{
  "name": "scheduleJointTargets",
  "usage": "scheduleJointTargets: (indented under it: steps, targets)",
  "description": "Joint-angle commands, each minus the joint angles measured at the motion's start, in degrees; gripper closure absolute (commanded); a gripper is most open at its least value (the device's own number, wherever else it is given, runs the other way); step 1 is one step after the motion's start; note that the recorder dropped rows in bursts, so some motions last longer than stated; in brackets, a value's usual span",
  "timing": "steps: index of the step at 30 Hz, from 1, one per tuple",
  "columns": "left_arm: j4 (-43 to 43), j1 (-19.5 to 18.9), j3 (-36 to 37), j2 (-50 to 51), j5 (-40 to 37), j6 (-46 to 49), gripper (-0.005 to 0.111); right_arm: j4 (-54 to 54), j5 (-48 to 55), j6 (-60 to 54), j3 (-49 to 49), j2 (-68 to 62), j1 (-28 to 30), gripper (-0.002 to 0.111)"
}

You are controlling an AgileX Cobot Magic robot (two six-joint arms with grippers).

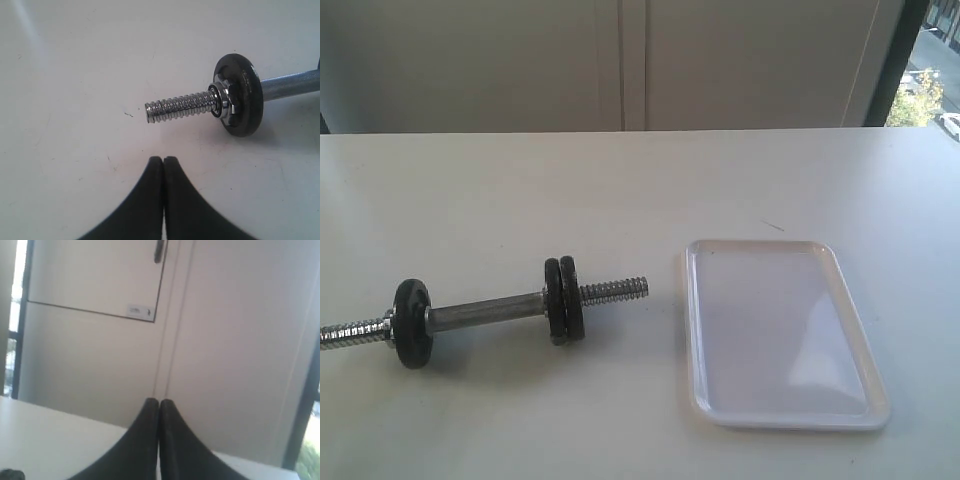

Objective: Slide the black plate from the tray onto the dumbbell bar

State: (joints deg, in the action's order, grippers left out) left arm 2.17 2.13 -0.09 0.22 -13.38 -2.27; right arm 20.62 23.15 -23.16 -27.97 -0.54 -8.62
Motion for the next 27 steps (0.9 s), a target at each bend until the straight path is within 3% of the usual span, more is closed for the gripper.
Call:
scheduleJointTargets:
  steps: [1,7,17,21,27]
  targets:
    - [0.2,0.5,0.1,-0.2,0.1,-0.4,0.107,-7.9,-1.8,9.0,8.2,0.5,2.3,0.108]
    - [0.2,0.5,0.1,-0.2,0.1,-0.4,0.107,-20.6,-8.7,26.5,15.7,0.5,2.5,0.108]
    - [0.2,0.5,0.1,-0.2,0.1,-0.4,0.107,-20.6,-10.8,26.6,27.7,0.5,2.6,0.108]
    - [0.2,0.5,0.1,-0.2,0.1,-0.4,0.107,-20.6,-4.2,26.6,28.0,0.5,4.3,0.108]
    - [0.2,0.5,0.1,-0.2,0.1,-0.4,0.107,-20.6,-4.3,26.2,28.0,0.5,5.7,0.108]
